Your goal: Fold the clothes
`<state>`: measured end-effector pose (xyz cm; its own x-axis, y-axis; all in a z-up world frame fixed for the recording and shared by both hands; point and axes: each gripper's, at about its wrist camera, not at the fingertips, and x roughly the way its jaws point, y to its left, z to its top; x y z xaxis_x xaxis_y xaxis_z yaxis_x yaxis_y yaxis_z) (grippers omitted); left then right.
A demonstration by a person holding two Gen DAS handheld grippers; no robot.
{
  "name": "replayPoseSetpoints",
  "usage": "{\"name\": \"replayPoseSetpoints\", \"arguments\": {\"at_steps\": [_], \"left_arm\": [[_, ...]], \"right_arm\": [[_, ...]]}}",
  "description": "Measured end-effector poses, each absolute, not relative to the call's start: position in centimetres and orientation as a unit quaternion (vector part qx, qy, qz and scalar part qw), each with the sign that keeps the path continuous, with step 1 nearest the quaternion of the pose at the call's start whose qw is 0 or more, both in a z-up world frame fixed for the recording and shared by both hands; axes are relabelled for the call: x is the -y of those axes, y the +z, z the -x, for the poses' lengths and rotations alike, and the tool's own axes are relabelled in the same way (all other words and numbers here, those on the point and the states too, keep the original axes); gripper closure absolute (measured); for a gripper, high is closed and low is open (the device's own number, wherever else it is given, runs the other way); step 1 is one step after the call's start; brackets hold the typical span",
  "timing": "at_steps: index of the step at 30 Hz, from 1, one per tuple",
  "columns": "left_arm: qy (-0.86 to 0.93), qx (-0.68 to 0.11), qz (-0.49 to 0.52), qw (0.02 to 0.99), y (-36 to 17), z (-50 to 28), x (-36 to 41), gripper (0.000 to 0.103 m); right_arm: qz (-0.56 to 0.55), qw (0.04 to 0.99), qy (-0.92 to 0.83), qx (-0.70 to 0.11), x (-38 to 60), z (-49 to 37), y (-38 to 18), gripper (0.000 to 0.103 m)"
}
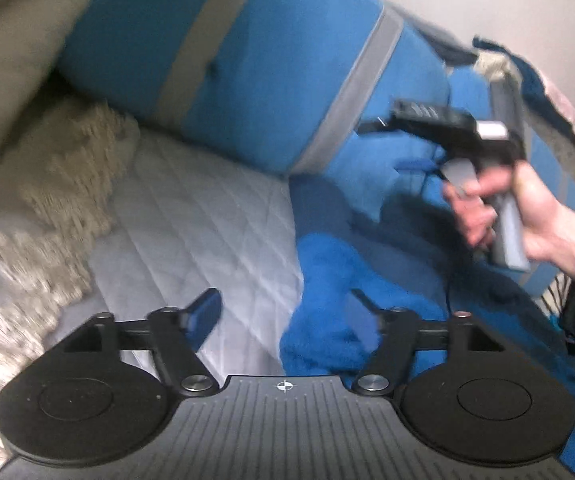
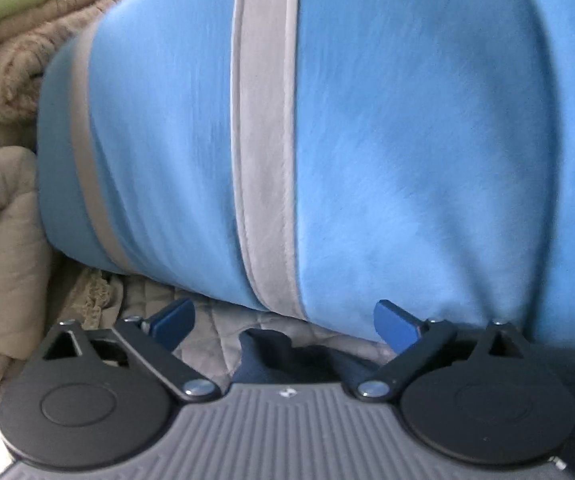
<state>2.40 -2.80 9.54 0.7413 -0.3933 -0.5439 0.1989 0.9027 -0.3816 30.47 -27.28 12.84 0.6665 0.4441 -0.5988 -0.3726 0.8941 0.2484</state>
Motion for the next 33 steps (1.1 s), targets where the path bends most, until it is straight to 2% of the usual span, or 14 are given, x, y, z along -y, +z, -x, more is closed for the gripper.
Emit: {"name": "replayPoseSetpoints", "arguments": {"at_steps": [3,7,14,22,33], "left_arm": [[-0.178,-0.297,0.160,0.924,11.8,-1.1,3.2,0.032],[-0.180,-0.280,0.158,0.930,14.7,0.6,4.5,0.022],[-0.200,-0.261,0.167,0.930,19.8,1.7,6.5,0.022],[-0.197,-0.267,0.101,0.938,25.9,0.0,10.4,0.021],[-0.181,-0.187,0.084,0.962,38.8,-1.5,15.4,0.021]], "right_arm": [[-0.019,0.924,0.218,-0.313,29.4,-27.6,15.4,0.000],[0.019,0.937,0.219,-0.273,32.6,-23.6,18.8,0.000],[-0.007,0.941,0.181,-0.286,39.1,-19.9,21.4,0.000],[-0.046,0.950,0.148,-0.270,45.1,-16.3,24.6,0.000],[-0.088,0.983,0.089,-0.133,56.0,-12.3,35.8,0.000]]}}
